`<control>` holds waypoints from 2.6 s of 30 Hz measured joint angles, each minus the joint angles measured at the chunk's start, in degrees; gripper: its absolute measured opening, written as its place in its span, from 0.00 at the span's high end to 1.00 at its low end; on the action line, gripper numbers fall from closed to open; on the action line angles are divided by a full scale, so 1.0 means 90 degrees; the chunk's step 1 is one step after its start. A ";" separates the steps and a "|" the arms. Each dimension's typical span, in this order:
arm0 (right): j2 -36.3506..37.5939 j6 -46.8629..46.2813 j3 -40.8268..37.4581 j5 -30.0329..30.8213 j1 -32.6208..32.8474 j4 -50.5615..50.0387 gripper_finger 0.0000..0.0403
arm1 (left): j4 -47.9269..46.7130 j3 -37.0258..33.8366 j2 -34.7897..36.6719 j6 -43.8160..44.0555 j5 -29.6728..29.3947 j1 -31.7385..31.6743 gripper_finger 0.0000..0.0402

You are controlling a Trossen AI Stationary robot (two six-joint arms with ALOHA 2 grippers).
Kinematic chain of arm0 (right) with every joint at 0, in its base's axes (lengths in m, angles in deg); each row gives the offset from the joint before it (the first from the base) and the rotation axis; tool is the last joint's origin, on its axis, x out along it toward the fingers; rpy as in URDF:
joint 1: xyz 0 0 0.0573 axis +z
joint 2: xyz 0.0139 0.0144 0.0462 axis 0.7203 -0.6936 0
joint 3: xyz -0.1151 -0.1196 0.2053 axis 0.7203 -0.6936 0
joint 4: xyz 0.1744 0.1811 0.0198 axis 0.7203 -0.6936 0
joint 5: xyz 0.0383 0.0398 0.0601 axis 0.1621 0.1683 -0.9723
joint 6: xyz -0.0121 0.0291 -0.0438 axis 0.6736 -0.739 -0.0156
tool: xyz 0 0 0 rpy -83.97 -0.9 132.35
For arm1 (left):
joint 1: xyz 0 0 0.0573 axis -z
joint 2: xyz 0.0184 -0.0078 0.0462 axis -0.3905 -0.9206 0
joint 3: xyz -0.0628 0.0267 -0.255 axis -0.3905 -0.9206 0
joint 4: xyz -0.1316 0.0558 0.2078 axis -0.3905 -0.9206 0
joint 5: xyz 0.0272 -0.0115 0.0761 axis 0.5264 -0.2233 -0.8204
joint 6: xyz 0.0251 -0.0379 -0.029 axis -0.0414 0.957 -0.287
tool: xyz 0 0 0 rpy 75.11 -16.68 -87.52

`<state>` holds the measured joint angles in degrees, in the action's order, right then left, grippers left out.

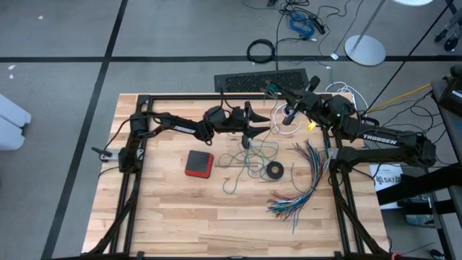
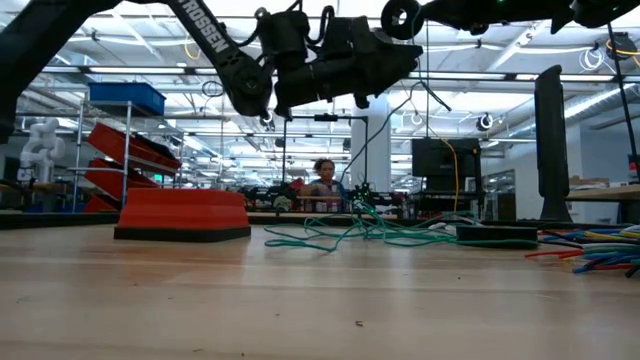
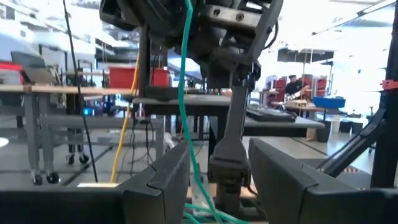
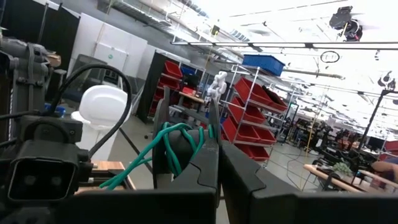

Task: Coiling cords
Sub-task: Coil the green wire cable on the spool

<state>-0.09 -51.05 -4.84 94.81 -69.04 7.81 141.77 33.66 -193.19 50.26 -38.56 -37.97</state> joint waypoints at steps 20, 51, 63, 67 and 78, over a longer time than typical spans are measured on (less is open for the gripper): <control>-0.0109 -0.0037 -0.0002 -0.0163 0.0000 0.0006 1.00 | 0.0127 0.0576 -0.0676 0.0644 0.0547 -0.0278 0.57; -0.0107 -0.0152 -0.0002 -0.0338 0.0007 0.0064 1.00 | -0.0683 0.0814 -0.0669 0.0247 0.0673 -0.0515 0.99; -0.0107 -0.0374 -0.0002 -0.0673 0.0010 0.0059 1.00 | -0.2278 0.1441 -0.0667 -0.0046 -0.0057 -0.0790 1.00; -0.0107 -0.0364 -0.0002 -0.0671 0.0010 -0.0066 1.00 | -0.2305 0.1441 -0.0667 0.0270 -0.0053 -0.1067 1.00; -0.0107 0.0258 -0.0002 0.0097 0.0005 -0.0706 1.00 | -0.3101 0.1441 -0.0375 0.0213 0.0159 -0.1506 1.00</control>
<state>-1.06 -48.72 -4.86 95.69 -69.00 1.46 113.86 46.62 -196.57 52.18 -37.13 -51.52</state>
